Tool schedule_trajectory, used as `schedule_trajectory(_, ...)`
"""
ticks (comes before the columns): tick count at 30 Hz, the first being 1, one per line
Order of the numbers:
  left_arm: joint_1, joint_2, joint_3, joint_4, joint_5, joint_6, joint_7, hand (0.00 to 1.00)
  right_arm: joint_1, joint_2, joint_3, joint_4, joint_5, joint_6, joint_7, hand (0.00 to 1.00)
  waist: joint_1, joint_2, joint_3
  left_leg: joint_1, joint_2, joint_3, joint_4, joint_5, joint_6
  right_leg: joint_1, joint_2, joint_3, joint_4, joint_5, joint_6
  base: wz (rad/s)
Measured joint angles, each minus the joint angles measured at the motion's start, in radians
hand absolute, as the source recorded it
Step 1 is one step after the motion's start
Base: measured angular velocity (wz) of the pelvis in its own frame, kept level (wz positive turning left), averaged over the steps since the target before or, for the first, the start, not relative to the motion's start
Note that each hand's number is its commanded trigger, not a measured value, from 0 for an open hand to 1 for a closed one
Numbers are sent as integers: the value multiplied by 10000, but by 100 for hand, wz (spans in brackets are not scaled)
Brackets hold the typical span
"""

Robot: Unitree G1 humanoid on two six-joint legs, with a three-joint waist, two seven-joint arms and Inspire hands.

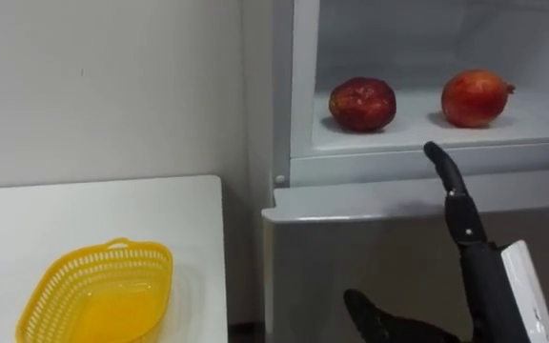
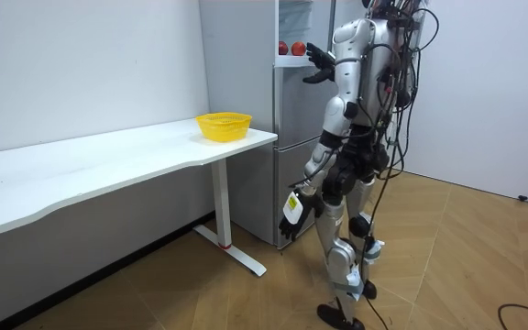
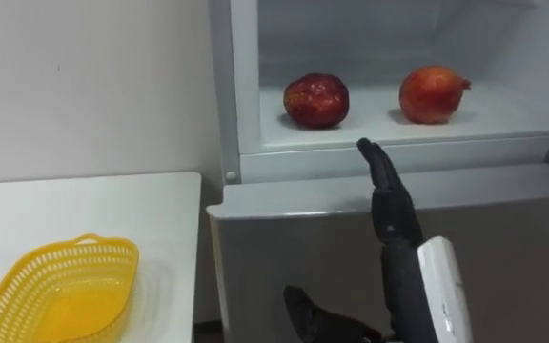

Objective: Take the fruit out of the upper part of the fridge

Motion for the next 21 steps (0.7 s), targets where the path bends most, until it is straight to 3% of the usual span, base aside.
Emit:
schedule_trajectory(8,94,40,221,-122,15,164,-241,0,-965,-181,-643,7,1027,-103,-383,0,6,-135,-18,-1,3,-294,92,2,-5,316,-16,-242,-321,25,-40,12)
schedule_trajectory(13,170,-9,488,-130,37,158,-236,0,-1381,-184,-1483,31,1469,-313,-837,0,-9,-187,-22,17,-15,-616,142,2,-6,536,-91,-672,-465,28,-44,18)
schedule_trajectory(15,238,-4,481,-130,36,166,-209,0,-1714,-218,-1613,225,1521,-325,-1010,0,-18,-189,39,105,-12,-670,140,2,-6,645,-95,-765,-478,30,-46,9)
schedule_trajectory(21,305,-52,483,-400,1122,392,-217,0,-2552,-330,-1829,867,1542,-294,-1086,0,6,-236,68,105,-12,-759,142,3,-8,651,-110,-917,-480,30,-46,4)
